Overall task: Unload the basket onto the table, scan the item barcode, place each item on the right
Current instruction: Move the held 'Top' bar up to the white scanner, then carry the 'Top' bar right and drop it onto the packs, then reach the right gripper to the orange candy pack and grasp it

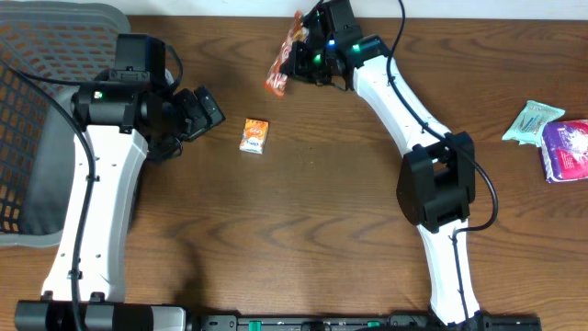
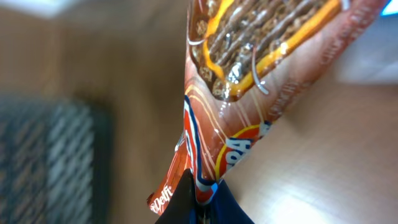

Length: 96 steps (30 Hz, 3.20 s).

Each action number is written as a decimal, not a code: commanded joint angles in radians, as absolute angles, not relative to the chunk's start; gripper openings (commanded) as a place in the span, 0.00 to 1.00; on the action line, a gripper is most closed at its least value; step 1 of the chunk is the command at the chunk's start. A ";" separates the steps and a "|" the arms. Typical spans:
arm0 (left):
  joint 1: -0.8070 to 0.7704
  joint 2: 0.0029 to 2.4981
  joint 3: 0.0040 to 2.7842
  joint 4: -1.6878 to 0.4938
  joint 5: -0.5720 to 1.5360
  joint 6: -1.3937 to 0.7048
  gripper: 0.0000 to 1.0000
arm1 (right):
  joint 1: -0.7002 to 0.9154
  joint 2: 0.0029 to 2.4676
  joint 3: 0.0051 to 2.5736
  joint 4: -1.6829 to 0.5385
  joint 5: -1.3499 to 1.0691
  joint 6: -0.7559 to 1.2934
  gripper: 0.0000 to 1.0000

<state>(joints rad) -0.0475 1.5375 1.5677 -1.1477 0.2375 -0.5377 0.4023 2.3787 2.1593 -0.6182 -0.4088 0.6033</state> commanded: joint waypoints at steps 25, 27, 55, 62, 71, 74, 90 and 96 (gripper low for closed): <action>-0.044 1.543 1.575 -1.151 0.235 -0.524 0.98 | 0.321 2.426 2.162 -0.367 0.142 0.843 0.01; -0.044 1.543 1.575 -1.151 0.235 -0.525 0.98 | 0.309 2.410 2.162 -0.372 0.120 0.842 0.01; -0.044 1.543 1.575 -1.151 0.235 -0.525 0.98 | -0.340 2.212 2.114 -1.096 0.338 0.500 0.01; -0.044 1.543 1.575 -1.151 0.235 -0.524 0.98 | -0.406 2.212 2.007 -1.046 0.329 0.499 0.36; -0.044 1.543 1.575 -1.151 0.235 -0.525 0.98 | -0.394 2.211 1.969 -1.028 0.017 0.448 0.45; -0.044 1.543 1.575 -1.151 0.235 -0.525 0.98 | -0.375 2.211 1.969 -1.029 -0.173 0.418 0.44; -0.044 1.543 1.575 -1.151 0.235 -0.525 0.98 | -0.006 2.211 1.944 -1.145 -0.578 0.228 0.99; -0.044 1.543 1.575 -1.151 0.235 -0.525 0.98 | 0.219 2.212 1.887 -0.967 -0.546 0.296 0.99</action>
<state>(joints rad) -0.0475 1.5375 1.5677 -1.1477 0.2375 -0.5377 0.1341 2.2105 1.9171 -1.0157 -0.5491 0.2581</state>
